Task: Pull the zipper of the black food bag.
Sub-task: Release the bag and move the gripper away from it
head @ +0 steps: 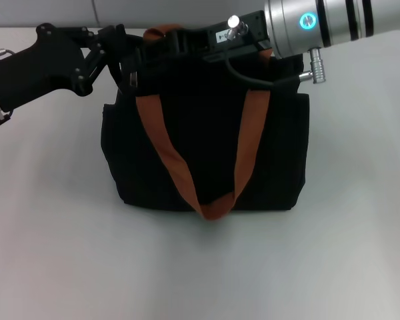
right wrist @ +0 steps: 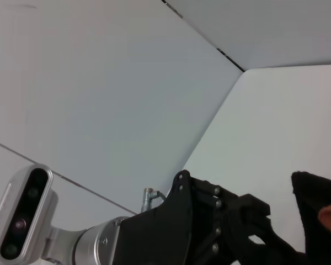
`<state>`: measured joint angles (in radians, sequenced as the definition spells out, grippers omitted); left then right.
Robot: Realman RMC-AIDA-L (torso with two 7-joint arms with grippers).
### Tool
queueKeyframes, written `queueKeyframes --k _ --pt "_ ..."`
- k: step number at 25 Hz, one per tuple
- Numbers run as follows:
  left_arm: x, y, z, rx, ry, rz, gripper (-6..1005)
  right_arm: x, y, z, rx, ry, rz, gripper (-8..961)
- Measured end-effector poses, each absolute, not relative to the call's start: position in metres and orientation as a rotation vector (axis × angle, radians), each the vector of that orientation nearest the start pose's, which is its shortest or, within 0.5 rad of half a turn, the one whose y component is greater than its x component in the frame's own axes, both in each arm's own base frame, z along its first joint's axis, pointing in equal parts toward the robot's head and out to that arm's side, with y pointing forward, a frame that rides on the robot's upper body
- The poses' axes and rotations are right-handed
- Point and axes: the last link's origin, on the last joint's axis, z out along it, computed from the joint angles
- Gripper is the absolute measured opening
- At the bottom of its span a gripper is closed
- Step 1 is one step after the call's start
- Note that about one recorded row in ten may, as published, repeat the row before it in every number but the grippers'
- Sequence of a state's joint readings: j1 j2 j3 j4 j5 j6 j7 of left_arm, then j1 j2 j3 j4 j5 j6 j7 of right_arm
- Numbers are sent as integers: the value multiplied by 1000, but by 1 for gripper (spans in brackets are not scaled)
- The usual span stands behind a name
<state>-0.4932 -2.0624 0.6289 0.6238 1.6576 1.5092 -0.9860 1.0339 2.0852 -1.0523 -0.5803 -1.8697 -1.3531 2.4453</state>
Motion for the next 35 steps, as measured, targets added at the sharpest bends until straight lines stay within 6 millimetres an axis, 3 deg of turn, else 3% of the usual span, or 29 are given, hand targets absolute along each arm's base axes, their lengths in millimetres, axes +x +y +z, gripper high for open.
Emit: queueKeyframes --k 10,35 --pt "-254 351 42 -2351 -189 -903 22 68 404 -54 -2828 1545 664 482" --pt "-253 347 43 -2354 -184 -943 22 69 403 -58 -2834 1511 616 482"
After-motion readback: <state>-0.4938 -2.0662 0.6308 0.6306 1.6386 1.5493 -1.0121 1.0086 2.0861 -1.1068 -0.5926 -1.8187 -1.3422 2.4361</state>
